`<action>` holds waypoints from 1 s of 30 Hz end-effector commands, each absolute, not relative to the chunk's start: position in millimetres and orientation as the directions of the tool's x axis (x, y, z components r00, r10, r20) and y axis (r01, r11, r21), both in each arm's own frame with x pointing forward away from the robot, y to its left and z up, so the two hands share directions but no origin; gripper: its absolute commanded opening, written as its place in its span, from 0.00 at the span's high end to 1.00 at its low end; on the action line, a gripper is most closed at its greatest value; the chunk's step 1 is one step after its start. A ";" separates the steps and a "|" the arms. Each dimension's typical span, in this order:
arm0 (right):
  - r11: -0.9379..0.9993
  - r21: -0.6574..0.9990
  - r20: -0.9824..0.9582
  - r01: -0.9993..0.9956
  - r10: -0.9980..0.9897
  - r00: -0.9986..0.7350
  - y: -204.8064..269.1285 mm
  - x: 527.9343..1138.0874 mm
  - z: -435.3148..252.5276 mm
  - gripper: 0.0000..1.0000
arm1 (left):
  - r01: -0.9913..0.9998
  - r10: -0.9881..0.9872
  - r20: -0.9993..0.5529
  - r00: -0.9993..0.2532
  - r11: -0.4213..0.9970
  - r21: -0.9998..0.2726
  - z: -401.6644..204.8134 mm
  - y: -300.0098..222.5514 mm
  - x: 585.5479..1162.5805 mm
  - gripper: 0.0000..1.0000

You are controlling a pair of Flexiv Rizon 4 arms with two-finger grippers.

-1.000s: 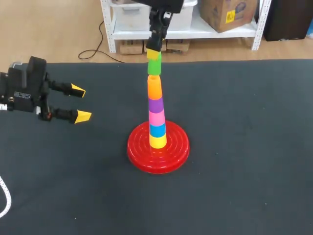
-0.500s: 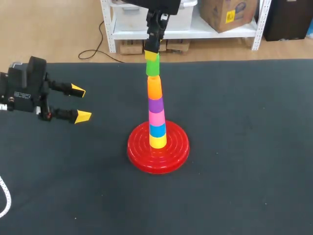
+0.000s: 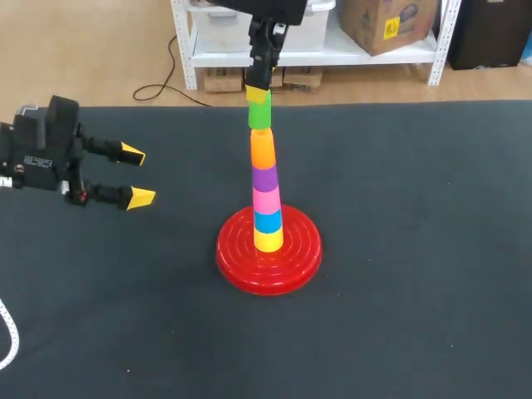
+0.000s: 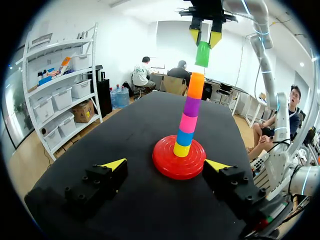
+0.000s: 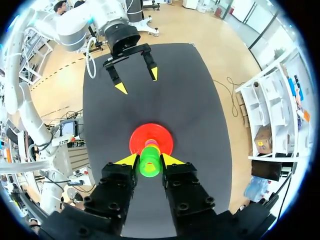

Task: Pick up and stack the cylinders on the red base in this order: pink,purple,orange,green

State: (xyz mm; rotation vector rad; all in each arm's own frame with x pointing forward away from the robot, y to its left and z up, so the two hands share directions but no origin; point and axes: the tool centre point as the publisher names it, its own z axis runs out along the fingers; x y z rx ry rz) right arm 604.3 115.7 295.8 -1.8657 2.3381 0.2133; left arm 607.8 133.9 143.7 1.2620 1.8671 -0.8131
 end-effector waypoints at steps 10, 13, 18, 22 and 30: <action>0.214 0.031 -0.180 -0.976 -0.960 -0.216 114.2 600.3 291.0 1.00 | 0.943 0.479 -0.842 -0.250 0.319 -0.099 142.3 134.2 607.5 0.00; 0.216 0.034 -0.165 -0.976 -0.962 -0.219 113.0 600.1 288.4 1.00 | 0.943 0.479 -0.842 -0.250 0.319 -0.099 142.3 134.2 607.5 0.00; 0.227 0.037 -0.136 -0.973 -0.964 -0.230 110.8 602.2 284.5 1.00 | 0.943 0.479 -0.842 -0.250 0.319 -0.099 142.3 134.2 607.5 0.00; 0.231 0.040 -0.128 -0.972 -0.964 -0.234 111.6 604.6 283.0 1.00 | 0.943 0.479 -0.842 -0.250 0.319 -0.099 142.3 134.2 607.5 0.00; 0.223 0.032 -0.117 -0.974 -0.967 -0.226 115.7 609.1 284.1 1.00 | 0.943 0.479 -0.842 -0.250 0.319 -0.099 142.3 134.2 607.5 0.00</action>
